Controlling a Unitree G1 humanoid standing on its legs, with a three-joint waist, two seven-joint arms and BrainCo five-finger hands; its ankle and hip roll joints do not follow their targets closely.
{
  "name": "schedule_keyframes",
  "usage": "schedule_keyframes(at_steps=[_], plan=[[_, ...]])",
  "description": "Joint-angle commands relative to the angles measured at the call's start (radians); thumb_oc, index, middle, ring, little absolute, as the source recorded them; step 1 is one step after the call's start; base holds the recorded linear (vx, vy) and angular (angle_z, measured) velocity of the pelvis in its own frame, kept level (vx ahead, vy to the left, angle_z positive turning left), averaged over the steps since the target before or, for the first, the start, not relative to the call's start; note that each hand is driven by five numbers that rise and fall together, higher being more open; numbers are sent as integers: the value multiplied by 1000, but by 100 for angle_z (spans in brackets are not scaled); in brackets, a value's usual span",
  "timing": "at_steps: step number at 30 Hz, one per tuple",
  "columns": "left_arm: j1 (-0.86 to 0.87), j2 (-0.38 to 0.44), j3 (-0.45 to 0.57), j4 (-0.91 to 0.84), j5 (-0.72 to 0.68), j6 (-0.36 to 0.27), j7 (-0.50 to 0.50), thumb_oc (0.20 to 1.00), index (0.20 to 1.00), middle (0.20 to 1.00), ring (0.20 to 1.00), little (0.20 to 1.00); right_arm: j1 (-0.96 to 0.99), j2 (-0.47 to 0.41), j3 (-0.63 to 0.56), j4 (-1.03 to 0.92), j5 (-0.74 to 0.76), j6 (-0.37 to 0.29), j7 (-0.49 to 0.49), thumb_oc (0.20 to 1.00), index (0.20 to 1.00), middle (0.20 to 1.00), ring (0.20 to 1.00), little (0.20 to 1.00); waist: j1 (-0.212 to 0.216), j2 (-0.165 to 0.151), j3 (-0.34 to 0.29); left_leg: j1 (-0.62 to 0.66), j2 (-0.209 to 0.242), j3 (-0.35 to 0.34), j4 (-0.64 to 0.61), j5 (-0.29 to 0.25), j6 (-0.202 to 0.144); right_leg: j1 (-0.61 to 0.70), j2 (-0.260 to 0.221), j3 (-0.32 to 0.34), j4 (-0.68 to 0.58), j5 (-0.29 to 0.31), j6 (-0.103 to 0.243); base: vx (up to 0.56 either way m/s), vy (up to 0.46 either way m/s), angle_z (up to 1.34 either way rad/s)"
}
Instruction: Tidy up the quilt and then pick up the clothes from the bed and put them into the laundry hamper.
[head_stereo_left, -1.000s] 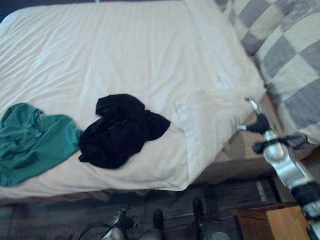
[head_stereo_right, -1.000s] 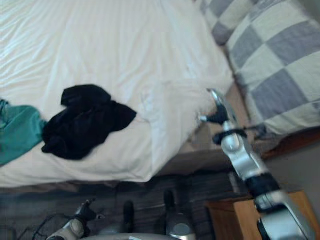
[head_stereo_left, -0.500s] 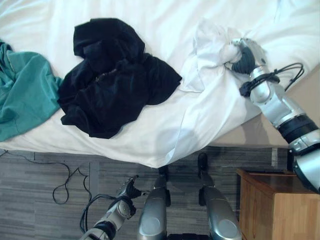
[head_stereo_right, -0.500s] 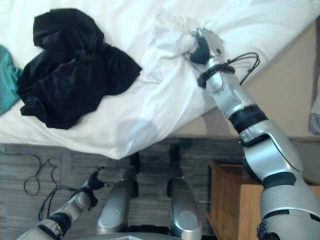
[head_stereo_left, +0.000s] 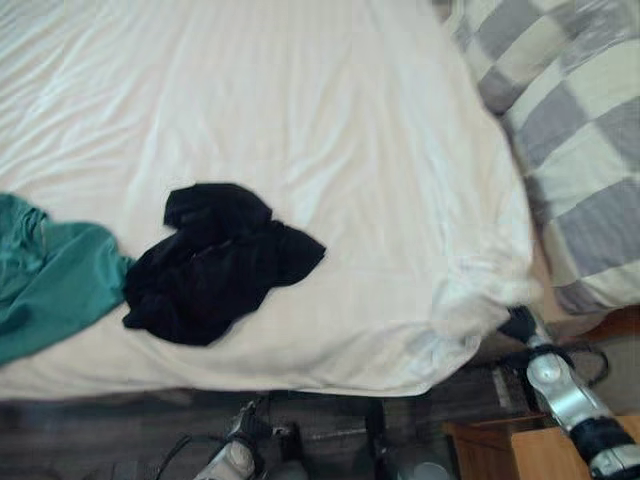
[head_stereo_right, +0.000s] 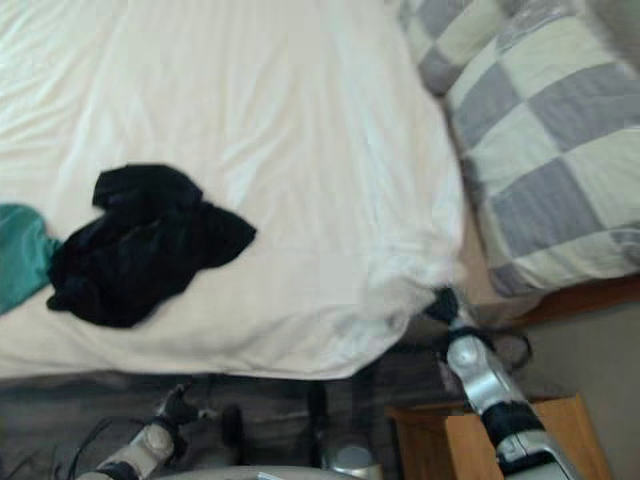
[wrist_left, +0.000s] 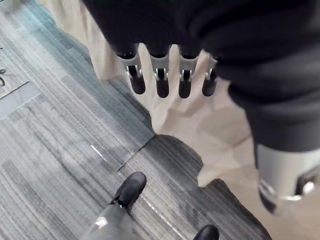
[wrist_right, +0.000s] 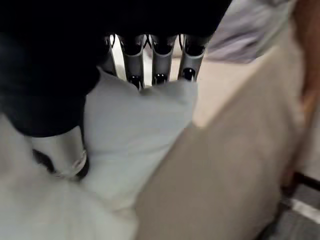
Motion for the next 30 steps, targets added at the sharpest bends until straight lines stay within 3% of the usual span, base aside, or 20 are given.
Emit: schedule_keyframes(at_steps=[1,5,8,12,16,21,22,27,30], plan=[[-45,-14,20,88,4,8,-1,1000,1000,1000,1000,1000,123,-13,-6,179,78,81,13,1000,1000,1000,1000,1000,-26,32,-1,45,23,-3,1,-54,-22,32,-61,4,22,-101,113,44,36,-8],[-30,2,45,81,-13,9,-16,1000,1000,1000,1000,1000,181,-68,-114,156,111,94,0,1000,1000,1000,1000,1000,-47,30,-16,65,24,13,1,-62,-22,45,-64,10,23,-100,121,38,52,5],[7,10,69,59,-34,0,-33,1000,1000,1000,1000,1000,233,-215,-345,-34,149,92,-77,1000,1000,1000,1000,1000,-73,34,-25,81,23,30,1,-74,-21,55,-68,14,26,-101,130,36,72,-6],[28,5,72,61,-24,-2,-35,1000,1000,1000,1000,1000,211,-266,-447,-193,133,66,-158,1000,1000,1000,1000,1000,-68,42,-28,73,22,23,1,-75,-20,51,-71,6,26,-103,130,15,27,-10],[27,-6,62,69,-12,4,-34,1000,1000,1000,1000,1000,97,-280,-440,-366,110,29,-208,1000,1000,1000,1000,1000,-46,47,-28,65,22,8,1,-77,-18,52,-70,4,20,-114,121,7,-6,-7],[3,-5,33,77,-1,12,-22,1000,1000,1000,1000,1000,-102,-270,-309,-436,106,27,-216,1000,1000,1000,1000,1000,-6,57,3,40,21,-15,1,-66,-22,38,-68,-6,25,-124,113,-36,-32,0],[-7,-6,30,78,-4,14,-19,1000,1000,1000,1000,1000,-155,-261,-269,-420,118,30,-219,200,200,200,200,200,-1,60,18,26,20,-22,1,-61,-22,25,-68,-6,31,-125,111,-143,-46,11],[-59,-2,-9,69,-36,9,15,1000,1000,1000,1000,1000,-369,-197,-138,-241,122,61,-296,200,200,200,200,200,41,91,114,-63,11,-50,12,-24,-20,-87,-65,-7,108,-132,100,-175,-26,28],[-65,9,-21,49,-53,-2,31,1000,1000,1000,1000,1000,-399,-155,-127,-122,179,59,-318,200,200,200,200,200,51,108,160,-130,10,-59,76,-31,-14,-150,-65,-7,175,-146,97,-172,-15,17]])
